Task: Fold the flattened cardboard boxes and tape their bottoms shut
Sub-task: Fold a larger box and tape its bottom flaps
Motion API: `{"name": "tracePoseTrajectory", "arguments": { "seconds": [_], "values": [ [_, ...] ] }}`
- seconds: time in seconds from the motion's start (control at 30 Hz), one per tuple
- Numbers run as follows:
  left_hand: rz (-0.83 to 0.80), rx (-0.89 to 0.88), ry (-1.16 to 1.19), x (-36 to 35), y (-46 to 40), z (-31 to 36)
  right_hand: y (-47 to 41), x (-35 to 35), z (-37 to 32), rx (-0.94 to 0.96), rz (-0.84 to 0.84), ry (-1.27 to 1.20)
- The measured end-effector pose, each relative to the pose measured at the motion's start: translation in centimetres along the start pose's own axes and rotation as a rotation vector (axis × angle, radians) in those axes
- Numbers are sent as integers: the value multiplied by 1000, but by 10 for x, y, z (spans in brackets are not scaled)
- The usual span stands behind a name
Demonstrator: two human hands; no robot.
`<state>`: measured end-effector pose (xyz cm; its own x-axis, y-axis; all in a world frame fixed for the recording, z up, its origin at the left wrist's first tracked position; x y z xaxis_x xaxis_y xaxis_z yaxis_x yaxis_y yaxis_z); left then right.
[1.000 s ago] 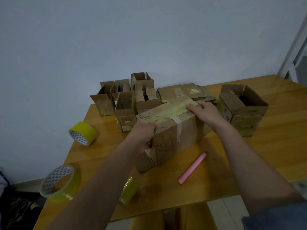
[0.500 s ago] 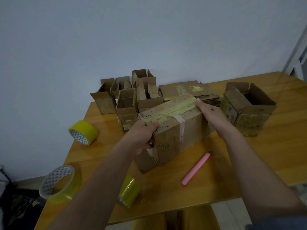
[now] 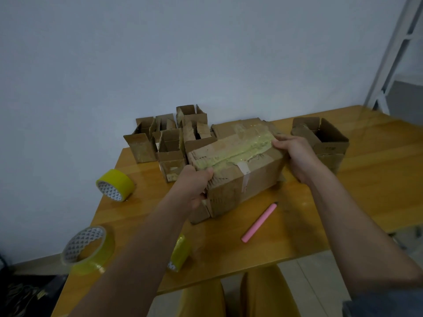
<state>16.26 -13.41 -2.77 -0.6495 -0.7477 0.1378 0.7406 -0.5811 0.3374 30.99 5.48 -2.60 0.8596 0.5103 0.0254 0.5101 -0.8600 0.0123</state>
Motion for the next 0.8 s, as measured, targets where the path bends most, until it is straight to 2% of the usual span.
{"name": "tracePoseTrajectory", "arguments": {
  "seconds": [0.2,0.33,0.5,0.67,0.8],
  "values": [
    [16,-57,-5,-6,12,5,26,16,-20,77,9,-104],
    [-2,-132,91,-8,27,13,35,31,-30,67,34,-292],
    [-66,-374,203,-7,60,39,41,51,-29,21,-41,-373],
    [-134,-526,139,9,65,55,49,51,-29,-52,-153,-483],
    [-51,-531,55,24,51,46,50,45,-28,-22,-78,-464]
  ]
}}
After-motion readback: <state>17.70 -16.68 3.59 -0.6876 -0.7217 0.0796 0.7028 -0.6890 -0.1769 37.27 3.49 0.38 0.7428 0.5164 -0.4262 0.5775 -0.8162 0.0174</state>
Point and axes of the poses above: each hand's wrist, its own y-axis away from the middle knuckle, its own x-axis out of the back of the hand, z = x × y, the point moved 2 cm from there along -y, towards the middle knuckle, and after that the axes turned 2 degrees about z, right-handed, at the moved point
